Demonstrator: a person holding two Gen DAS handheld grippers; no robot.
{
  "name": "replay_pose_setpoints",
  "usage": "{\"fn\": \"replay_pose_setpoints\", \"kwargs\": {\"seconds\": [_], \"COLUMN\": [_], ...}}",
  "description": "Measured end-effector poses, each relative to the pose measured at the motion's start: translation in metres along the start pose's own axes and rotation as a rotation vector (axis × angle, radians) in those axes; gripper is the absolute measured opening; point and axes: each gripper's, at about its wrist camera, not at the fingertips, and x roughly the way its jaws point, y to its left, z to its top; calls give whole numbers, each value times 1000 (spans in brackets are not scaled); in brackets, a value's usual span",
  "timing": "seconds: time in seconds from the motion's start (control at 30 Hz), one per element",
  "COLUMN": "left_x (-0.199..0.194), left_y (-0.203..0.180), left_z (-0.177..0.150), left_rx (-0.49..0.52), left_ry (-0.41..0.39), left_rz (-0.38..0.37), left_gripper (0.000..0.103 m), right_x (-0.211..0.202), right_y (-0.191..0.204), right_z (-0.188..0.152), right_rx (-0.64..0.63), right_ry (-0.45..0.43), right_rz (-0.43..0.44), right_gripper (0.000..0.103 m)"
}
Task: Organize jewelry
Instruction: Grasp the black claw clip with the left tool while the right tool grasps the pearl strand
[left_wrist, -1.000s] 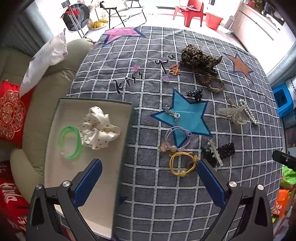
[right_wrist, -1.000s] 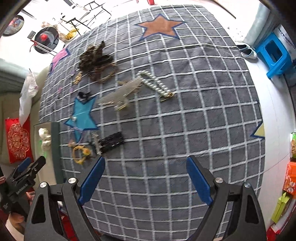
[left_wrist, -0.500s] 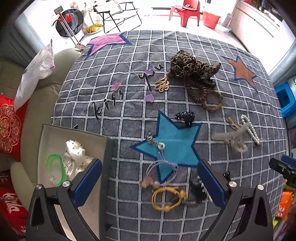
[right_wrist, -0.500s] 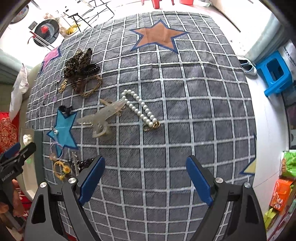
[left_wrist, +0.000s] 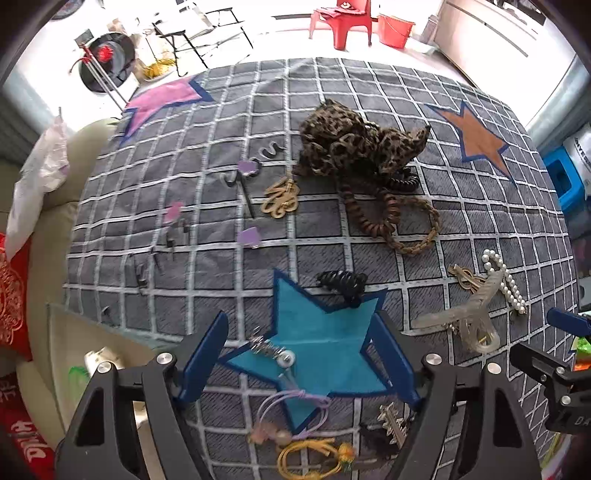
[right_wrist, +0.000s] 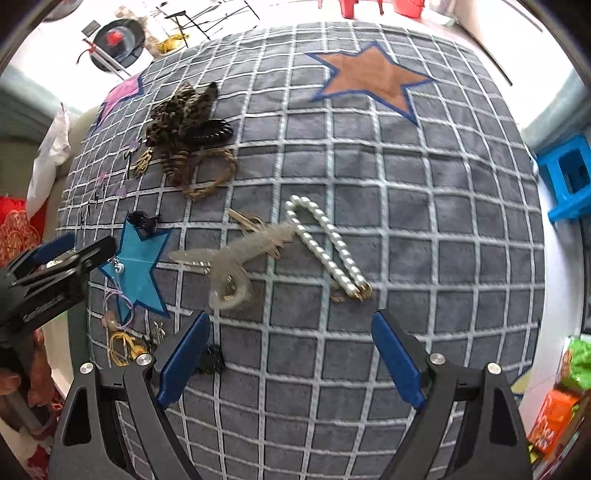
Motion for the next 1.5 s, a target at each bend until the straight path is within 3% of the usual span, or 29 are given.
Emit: {"fn": "replay_pose_setpoints", "kwargs": {"seconds": [0.17,0.3,0.67,0.77,0.83,0.9,0.93,1.0,1.1,1.5], "left_x": [15,26,44,43,41,38,38,37,31,-11], "left_y": [-8,-15,-25,-29,-34,-39,-40,-41,-39,-27], "left_z": [5,7,8,10,9,9,10,10,9,3], "left_rx": [28,46,54,60,81,97,99,87,88,78], "left_ry": [6,13,10,5,2,1,6,9,-9,-66], "left_rz": [-21,-25,-33,-54,-62,-68,-74,-89,-93,-116], "left_gripper": [82,82,82,69,58,41,41,40,40,40], "right_x": [13,25,45,47,46,46,46,46,39,6], "right_y": [-16,-31,2,18,25,31,32,33,25,-25], "right_z": [11,16,27,26,24,24,26,28,36,12], "right_rx": [6,11,-158,-171,-182,-174,-167,-150,-134,-13], "right_ry": [1,18,-39,-44,-47,-44,-43,-37,-35,-44], "right_rz": [-82,-83,-140,-131,-125,-122,-117,-103,-83,29], "right_gripper": [80,74,67,58,41,28,19,9,8,8]}}
